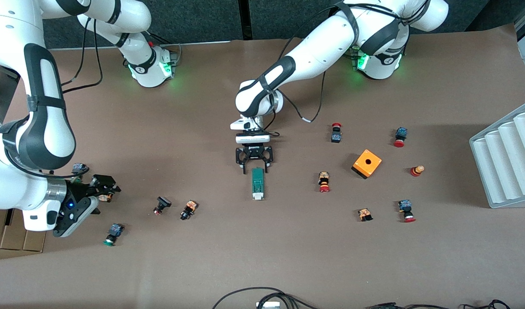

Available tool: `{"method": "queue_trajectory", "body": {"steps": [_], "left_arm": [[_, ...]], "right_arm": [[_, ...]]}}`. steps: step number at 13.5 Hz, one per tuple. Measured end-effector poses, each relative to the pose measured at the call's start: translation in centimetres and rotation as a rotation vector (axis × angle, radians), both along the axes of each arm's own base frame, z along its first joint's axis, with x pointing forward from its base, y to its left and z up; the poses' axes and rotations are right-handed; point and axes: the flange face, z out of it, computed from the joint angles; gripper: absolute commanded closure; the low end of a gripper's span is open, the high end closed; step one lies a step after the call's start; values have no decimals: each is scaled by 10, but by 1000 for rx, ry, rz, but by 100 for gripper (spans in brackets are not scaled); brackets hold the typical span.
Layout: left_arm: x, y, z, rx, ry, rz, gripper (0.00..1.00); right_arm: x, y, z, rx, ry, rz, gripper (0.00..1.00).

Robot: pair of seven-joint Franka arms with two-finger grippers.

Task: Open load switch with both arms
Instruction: 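Grip the green switch base with the left gripper while the right gripper approaches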

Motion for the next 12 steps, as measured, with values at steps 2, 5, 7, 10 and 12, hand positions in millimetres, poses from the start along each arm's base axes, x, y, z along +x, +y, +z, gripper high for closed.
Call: {"method": "queue_trajectory", "body": {"steps": [2, 5, 7, 10, 12], "left_arm": [[-3, 1, -3, 13, -9, -1, 14], [-11, -3, -4, 18, -14, -9, 19], [-14, -2, -5, 27, -22, -8, 30], [-16, -3, -5, 31, -31, -9, 52], [-16, -2, -5, 35, -35, -7, 71]], "right_arm": [[3, 18, -3, 4, -13, 62, 1], [9, 58, -7, 7, -47, 134, 1], [13, 89, -11, 8, -88, 173, 1], [15, 145, -29, 11, -140, 235, 1], [15, 171, -40, 14, -170, 281, 1]]}}
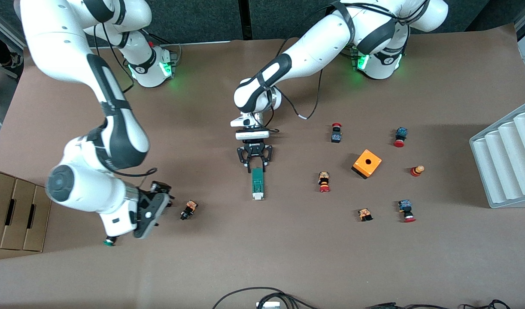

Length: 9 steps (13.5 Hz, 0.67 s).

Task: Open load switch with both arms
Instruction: 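Grip the green switch base with the left gripper while the right gripper approaches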

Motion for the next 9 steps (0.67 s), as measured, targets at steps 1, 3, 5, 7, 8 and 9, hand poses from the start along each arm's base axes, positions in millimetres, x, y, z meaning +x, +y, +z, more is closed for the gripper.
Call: {"method": "queue_trajectory", "body": {"steps": [1, 3, 5, 7, 8, 9], "left_arm": [[0, 2, 0, 7, -6, 6, 77], [-1, 2, 0, 8, -8, 5, 78], [-1, 2, 0, 8, -8, 5, 78], [-1, 2, 0, 7, -8, 5, 77], [-1, 2, 0, 7, -8, 5, 77], [-1, 2, 0, 7, -8, 5, 77]], "right_arm": [[-1, 12, -3, 2, -15, 27, 1], [-4, 37, -8, 6, -42, 71, 1], [-10, 68, -16, 4, -69, 130, 1], [-21, 101, -24, -6, -79, 186, 1], [-25, 115, -27, -6, -85, 205, 1], [-29, 126, -31, -5, -94, 219, 1]]}}
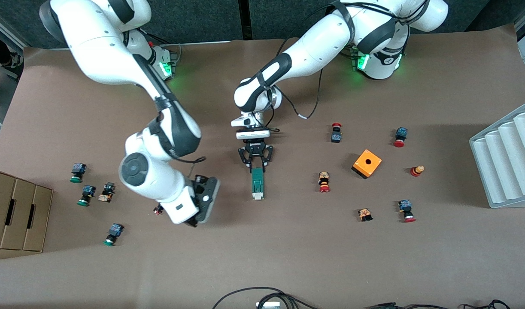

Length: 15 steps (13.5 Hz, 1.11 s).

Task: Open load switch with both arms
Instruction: 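Grip the green switch base with the left gripper while the right gripper approaches, then lower the right gripper onto the white lever of the switch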

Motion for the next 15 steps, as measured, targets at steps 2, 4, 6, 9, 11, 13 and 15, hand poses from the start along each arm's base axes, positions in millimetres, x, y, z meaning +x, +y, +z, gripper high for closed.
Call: {"method": "queue_trajectory", "body": {"steps": [2, 4, 6, 9, 11, 13, 15], "left_arm": [[0, 0, 0, -1, 0, 0, 77], [0, 0, 0, -1, 0, 1, 77], [0, 0, 0, -2, 0, 1, 77], [0, 0, 0, -3, 0, 2, 77], [0, 0, 0, -4, 0, 2, 76], [0, 0, 0, -5, 0, 2, 76], [0, 0, 0, -4, -1, 1, 76]], "right_arm": [[-3, 14, -9, 1, -16, 23, 1], [-10, 31, -14, -30, -39, 63, 1], [-19, 51, -20, -62, -56, 98, 1], [-34, 81, -41, -72, -66, 139, 1], [-36, 88, -54, -72, -72, 147, 2], [-37, 95, -61, -70, -78, 154, 4], [-37, 103, -64, -68, -83, 163, 7]]}}
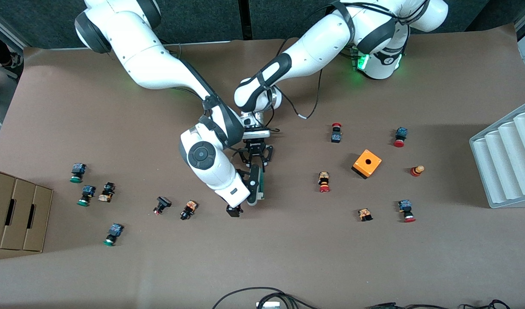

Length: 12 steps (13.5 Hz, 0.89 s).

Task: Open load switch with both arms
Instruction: 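Lower the right gripper onto the white lever of the switch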

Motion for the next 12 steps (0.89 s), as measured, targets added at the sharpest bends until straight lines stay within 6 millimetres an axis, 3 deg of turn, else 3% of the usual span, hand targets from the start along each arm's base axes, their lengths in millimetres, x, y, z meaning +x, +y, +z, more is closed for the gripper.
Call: {"method": "queue_trajectory", "body": {"steps": [3, 7, 12], "left_arm": [[0, 0, 0, 1, -1, -2, 76], [0, 0, 0, 1, -2, -2, 76], [0, 0, 0, -11, -3, 4, 76]], "right_arm": [[-8, 16, -5, -14, -6, 18, 17], [-26, 43, -26, -26, -23, 5, 19], [-34, 54, -43, -37, -38, -10, 25]]}}
